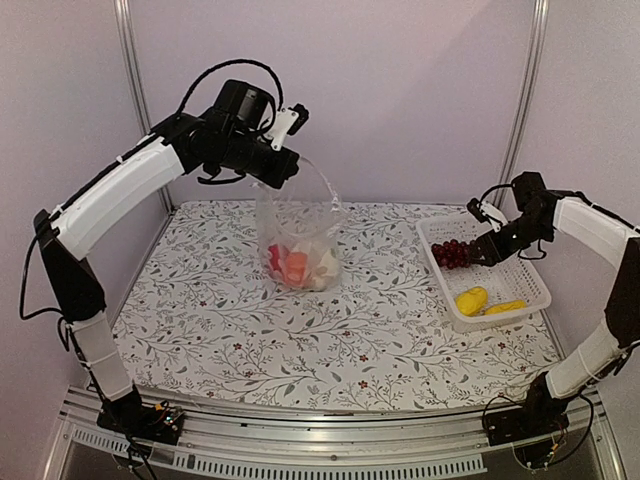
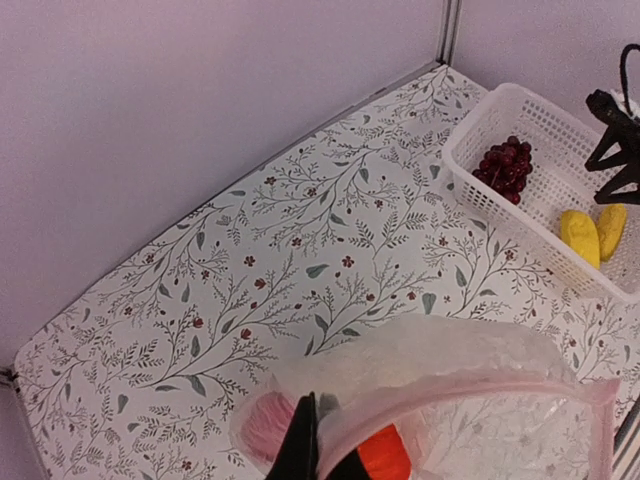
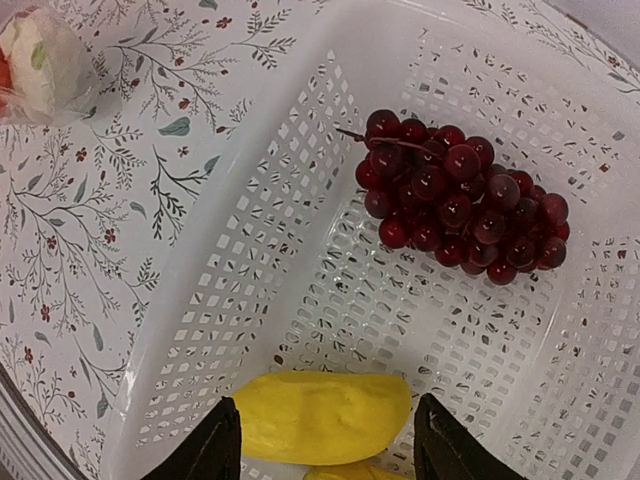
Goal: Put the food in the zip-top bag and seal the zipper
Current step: Adjust the zipper food storage bag at the center of the board, then pick up the fake fruit from the bin.
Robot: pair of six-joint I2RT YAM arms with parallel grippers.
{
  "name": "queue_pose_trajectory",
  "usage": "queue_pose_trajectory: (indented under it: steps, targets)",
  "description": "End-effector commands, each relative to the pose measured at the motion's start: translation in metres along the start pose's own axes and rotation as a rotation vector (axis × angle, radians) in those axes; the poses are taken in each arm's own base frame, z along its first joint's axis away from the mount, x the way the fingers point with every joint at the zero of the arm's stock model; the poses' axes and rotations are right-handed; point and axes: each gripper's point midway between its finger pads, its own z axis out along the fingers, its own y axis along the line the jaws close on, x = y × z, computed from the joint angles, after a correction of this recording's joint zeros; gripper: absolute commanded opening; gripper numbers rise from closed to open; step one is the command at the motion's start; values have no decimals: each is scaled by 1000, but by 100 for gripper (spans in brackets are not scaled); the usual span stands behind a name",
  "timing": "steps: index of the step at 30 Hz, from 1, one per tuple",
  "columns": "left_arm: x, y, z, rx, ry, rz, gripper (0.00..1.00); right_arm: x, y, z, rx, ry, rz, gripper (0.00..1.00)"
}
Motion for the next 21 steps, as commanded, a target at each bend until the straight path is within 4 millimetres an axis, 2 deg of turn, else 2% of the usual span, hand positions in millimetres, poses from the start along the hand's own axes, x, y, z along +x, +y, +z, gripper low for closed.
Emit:
queue_pose_trajectory:
  steps: [1, 5, 8, 15, 20, 21]
  targets:
    - [-3, 6, -16, 1, -74, -66, 0, 20, -13, 12, 73, 58, -5, 58]
    - [38, 5, -1, -10, 19, -73, 0, 25, -12, 22, 46, 73, 16, 59]
    - [55, 0, 3, 8, 65, -80, 0, 27, -10, 27, 21, 89, 34, 60]
    - [62, -2, 4, 18, 73, -76, 0, 56, -14, 37, 52, 177, 80, 62]
    - [63, -4, 6, 28, 64, -84, 0, 79, -16, 35, 72, 222, 123, 64]
    - [63, -4, 6, 26, 62, -84, 3, 82, -16, 34, 74, 228, 131, 64]
